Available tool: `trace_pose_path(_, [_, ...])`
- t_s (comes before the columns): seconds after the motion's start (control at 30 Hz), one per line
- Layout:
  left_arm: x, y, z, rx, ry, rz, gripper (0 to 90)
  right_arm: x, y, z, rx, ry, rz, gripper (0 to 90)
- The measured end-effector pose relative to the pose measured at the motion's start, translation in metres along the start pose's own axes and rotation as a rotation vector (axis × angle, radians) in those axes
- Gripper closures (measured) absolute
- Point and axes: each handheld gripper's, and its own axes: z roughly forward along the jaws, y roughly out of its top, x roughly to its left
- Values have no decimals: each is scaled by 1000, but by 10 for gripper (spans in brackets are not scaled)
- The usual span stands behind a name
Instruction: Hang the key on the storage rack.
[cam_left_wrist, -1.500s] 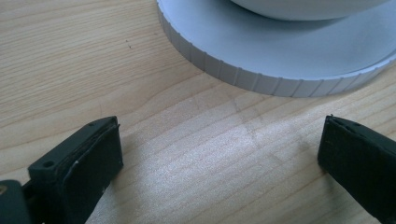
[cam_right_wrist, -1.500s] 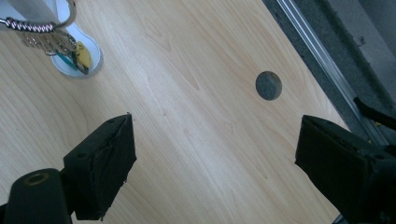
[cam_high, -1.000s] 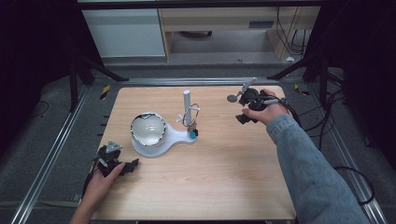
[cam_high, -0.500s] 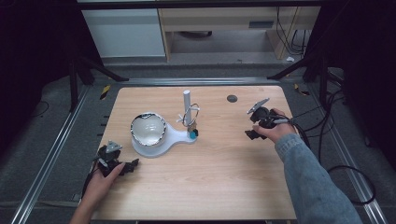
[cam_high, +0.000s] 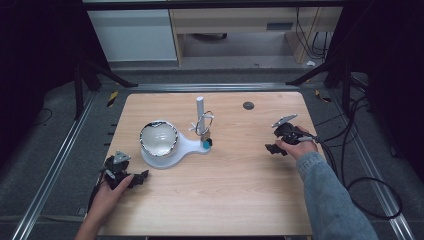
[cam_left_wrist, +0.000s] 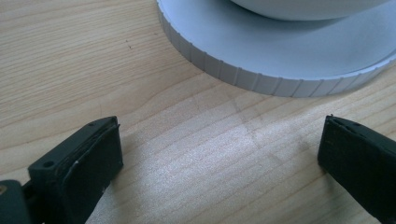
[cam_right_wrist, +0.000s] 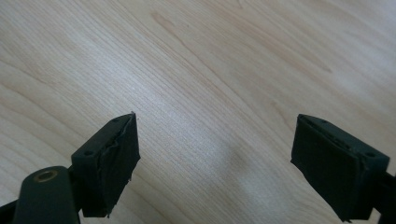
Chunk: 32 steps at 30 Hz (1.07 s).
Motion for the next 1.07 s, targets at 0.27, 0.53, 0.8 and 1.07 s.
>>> trace_pose_path(0.27, [0, 0, 0, 0, 0, 0, 0, -7, -17, 15, -57, -21, 111, 138])
trace_pose_path(0.53, [0, 0, 0, 0, 0, 0, 0, -5, -33, 28, -90, -17, 177, 87])
trace_pose_path(0.8, [0, 0, 0, 0, 0, 0, 0, -4, -45, 32, -177, -28, 243, 31])
trace_pose_path(1.07, [0, 0, 0, 1, 1, 0, 0, -1, -44, 33, -168, -44, 261, 5])
